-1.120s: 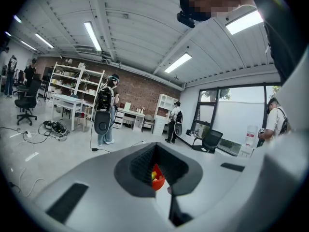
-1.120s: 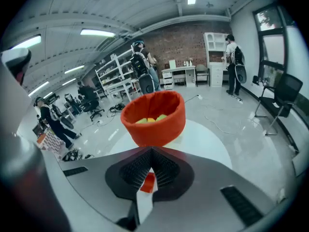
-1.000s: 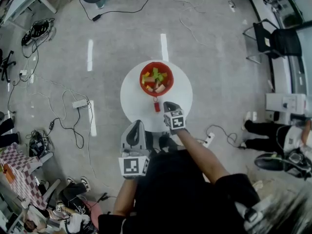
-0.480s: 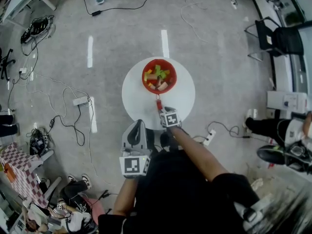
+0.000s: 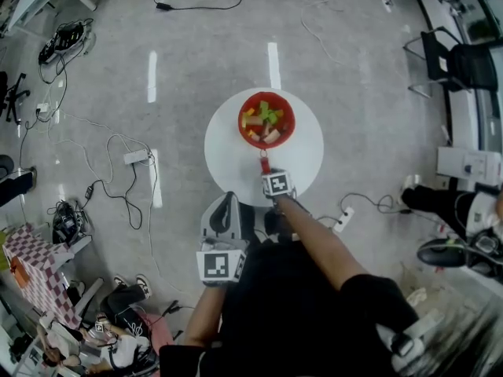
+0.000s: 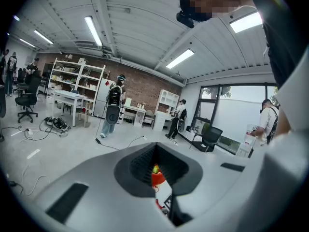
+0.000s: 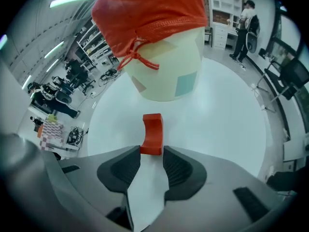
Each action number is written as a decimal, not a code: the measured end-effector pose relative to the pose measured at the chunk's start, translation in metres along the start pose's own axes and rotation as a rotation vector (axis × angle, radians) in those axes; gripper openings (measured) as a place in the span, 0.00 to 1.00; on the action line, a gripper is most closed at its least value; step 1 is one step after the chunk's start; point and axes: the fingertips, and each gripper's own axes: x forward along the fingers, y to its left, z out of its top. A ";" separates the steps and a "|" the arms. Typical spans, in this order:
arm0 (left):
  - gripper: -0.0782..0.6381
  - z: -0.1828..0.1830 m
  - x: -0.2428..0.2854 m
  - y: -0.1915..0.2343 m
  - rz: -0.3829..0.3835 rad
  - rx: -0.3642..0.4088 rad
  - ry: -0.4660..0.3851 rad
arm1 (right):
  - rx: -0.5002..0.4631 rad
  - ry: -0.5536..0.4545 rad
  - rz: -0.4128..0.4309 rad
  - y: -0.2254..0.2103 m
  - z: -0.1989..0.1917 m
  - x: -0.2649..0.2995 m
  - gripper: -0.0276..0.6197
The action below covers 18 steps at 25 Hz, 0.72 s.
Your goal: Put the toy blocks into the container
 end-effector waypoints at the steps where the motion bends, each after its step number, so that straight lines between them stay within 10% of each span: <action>1: 0.11 0.000 0.000 0.001 0.002 -0.003 -0.001 | -0.011 -0.014 0.003 0.001 0.004 0.001 0.26; 10: 0.11 0.003 0.007 0.000 -0.003 -0.015 -0.020 | -0.109 -0.065 0.070 0.018 0.009 -0.029 0.23; 18: 0.11 0.009 0.011 -0.005 -0.007 0.003 -0.048 | -0.303 -0.323 0.126 0.052 0.053 -0.128 0.23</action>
